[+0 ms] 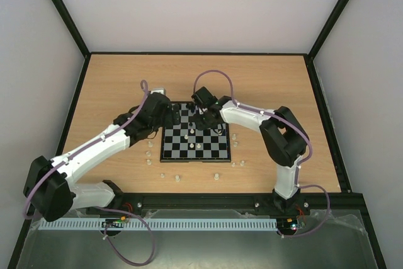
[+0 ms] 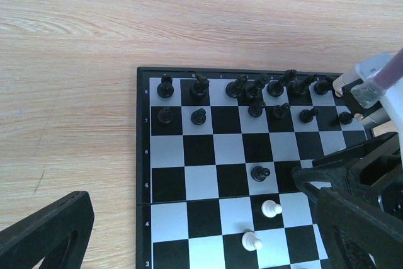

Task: Set up the chess pieces on the board
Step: Pick up the chess piece from the chessboard.

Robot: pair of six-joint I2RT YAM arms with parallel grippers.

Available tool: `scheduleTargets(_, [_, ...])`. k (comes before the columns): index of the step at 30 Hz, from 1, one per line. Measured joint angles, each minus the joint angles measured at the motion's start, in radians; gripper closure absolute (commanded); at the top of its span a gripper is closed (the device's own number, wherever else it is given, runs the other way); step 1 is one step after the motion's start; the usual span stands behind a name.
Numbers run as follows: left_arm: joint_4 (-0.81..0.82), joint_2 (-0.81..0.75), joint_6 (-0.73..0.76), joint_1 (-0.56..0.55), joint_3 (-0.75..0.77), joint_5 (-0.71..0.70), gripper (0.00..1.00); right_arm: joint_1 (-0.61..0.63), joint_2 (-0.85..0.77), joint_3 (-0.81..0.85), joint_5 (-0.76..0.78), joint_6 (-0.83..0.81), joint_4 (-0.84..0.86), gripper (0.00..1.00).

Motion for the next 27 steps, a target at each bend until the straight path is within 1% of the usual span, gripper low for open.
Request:
scheduleTargets(3, [0.0,-0.011,-0.001,0.0,-0.008,0.0,0.01,0.0,0.012,0.003,0.016,0.0,-0.004,0.76])
scheduleTargets(6, [0.0,-0.019,-0.001,0.0,-0.008,0.001,0.01,0.0,0.023,0.019,0.025,-0.001,-0.013,0.84])
scheduleTargets(9, [0.0,-0.027,-0.001,0.0,-0.008,0.001,0.0,0.0,0.033,0.039,0.03,-0.002,-0.013,0.87])
scheduleTargets(12, [0.0,-0.035,-0.001,0.0,-0.008,0.002,0.0,0.0,0.037,0.045,0.032,-0.002,-0.013,0.92])
scheduleTargets(14, [0.0,-0.037,-0.001,0.0,-0.008,0.002,0.01,0.0,0.039,0.048,0.034,-0.001,-0.014,0.97])
scheduleTargets(22, [-0.001,-0.05,-0.002,0.0,-0.014,0.005,0.01,0.0,0.042,0.056,0.037,-0.002,-0.021,0.99])
scheduleTargets(27, [-0.003,-0.077,-0.003,0.0,-0.014,0.006,0.01,0.0,0.042,0.101,0.047,-0.002,-0.06,0.99])
